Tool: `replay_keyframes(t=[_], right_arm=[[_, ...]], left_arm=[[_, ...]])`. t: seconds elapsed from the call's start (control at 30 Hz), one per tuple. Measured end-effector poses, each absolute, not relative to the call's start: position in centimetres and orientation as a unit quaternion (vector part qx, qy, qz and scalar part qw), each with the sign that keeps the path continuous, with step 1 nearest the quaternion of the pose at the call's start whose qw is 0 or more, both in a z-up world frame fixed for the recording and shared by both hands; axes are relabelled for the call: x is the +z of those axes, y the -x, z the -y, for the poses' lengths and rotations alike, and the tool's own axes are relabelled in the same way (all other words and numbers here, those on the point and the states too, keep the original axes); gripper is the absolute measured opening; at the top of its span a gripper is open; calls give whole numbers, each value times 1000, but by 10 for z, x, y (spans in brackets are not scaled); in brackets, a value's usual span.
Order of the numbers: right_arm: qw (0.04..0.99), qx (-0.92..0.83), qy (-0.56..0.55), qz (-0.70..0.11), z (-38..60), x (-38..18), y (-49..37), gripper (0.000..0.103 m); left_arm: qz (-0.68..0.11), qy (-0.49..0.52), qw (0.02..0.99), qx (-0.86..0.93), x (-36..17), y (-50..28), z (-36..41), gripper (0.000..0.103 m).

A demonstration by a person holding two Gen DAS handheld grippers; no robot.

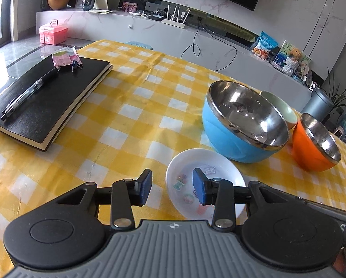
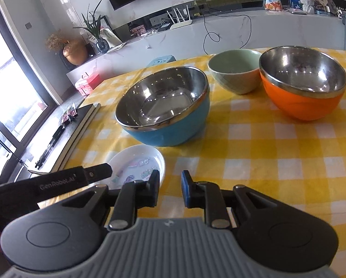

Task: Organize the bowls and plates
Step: 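Move the left gripper to the small sticker plate rim and close, then lift the small sticker plate with the left gripper onto the 'Fruity' plate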

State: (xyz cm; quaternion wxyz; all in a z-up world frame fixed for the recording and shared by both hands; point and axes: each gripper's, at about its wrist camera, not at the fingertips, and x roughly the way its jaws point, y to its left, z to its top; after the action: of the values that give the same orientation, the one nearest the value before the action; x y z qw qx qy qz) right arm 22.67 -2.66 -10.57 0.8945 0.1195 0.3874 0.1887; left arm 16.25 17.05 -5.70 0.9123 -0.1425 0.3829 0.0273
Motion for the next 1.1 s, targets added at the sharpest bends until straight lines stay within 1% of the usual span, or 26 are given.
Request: replay_keyframes(t=[0.07,0.13,0.2,0.23,0.3,0.37,0.4,0.47,0.67,1.1], right_arm=[[892,192,-124,-389,21,-108,-230,20],[891,191,-123,-394,15,-111,-233,20],[891,187,-121,-397,11,-115,-236,19],[890,187,-120,-398,11,-117,-237,18],[890,188,-117,-399,9,-119,-239,13],[890,188,-113,-400,7,-121,-240,8],[890,186,-111,-402,6,-123,-241,6],[890,184,-113,-402,5,-125,-242,4],[891,174,-127,-399,9,-120,-236,3],[890,173,-158,-390,41,-80,-186,1]], left_arm=[[-381,140,914,27,-61,-163,-171,36],[-380,144,914,22,-63,-162,-171,35],[-380,141,914,22,-65,-163,-172,30],[-380,138,915,22,-66,-164,-172,28],[-379,135,915,20,-68,-164,-171,21],[-379,133,916,21,-68,-165,-171,16],[-379,131,916,21,-69,-165,-171,11],[-379,133,916,16,-69,-165,-171,7],[-380,134,915,17,-62,-159,-167,6],[-374,171,911,24,-18,-106,-146,5]])
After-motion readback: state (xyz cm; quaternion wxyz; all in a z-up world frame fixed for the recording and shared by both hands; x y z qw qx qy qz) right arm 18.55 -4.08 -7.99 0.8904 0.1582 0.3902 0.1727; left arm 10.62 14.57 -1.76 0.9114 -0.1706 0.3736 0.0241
